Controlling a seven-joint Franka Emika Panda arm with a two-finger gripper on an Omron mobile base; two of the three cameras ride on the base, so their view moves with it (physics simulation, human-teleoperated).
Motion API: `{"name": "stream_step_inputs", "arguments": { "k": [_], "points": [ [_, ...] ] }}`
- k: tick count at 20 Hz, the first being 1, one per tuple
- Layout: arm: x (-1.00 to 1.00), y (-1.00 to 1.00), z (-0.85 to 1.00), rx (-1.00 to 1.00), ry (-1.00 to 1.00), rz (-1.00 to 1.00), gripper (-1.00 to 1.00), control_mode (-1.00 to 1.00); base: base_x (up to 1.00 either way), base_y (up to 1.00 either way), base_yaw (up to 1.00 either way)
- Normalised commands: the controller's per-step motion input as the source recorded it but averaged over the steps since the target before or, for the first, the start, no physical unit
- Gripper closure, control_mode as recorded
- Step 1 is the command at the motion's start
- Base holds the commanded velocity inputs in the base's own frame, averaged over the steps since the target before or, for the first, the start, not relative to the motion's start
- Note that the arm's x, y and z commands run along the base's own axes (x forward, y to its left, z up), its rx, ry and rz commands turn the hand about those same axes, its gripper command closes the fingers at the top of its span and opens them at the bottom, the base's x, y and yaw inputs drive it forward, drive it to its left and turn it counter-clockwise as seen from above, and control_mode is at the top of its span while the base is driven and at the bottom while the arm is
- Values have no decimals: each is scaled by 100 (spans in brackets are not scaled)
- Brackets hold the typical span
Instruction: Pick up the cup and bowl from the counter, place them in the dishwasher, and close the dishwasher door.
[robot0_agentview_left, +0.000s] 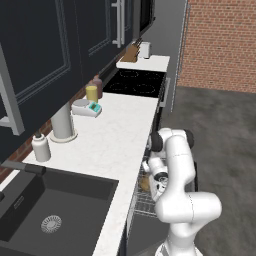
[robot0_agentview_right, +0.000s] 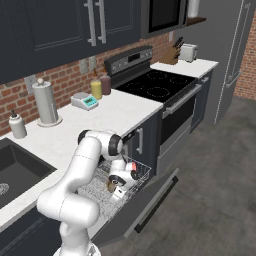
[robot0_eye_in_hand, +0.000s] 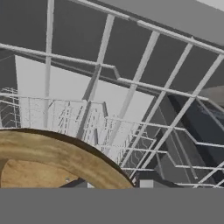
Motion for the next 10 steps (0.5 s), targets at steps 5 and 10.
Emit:
{"name": "stream_step_inputs", "arguments": {
  "k": [5, 10],
  "points": [
    [6, -4, -31, 5, 14, -14, 100, -100, 0, 0, 0],
    [-13, -12, -2, 5, 6, -15, -100, -100, 0, 0, 0]
  ]
}}
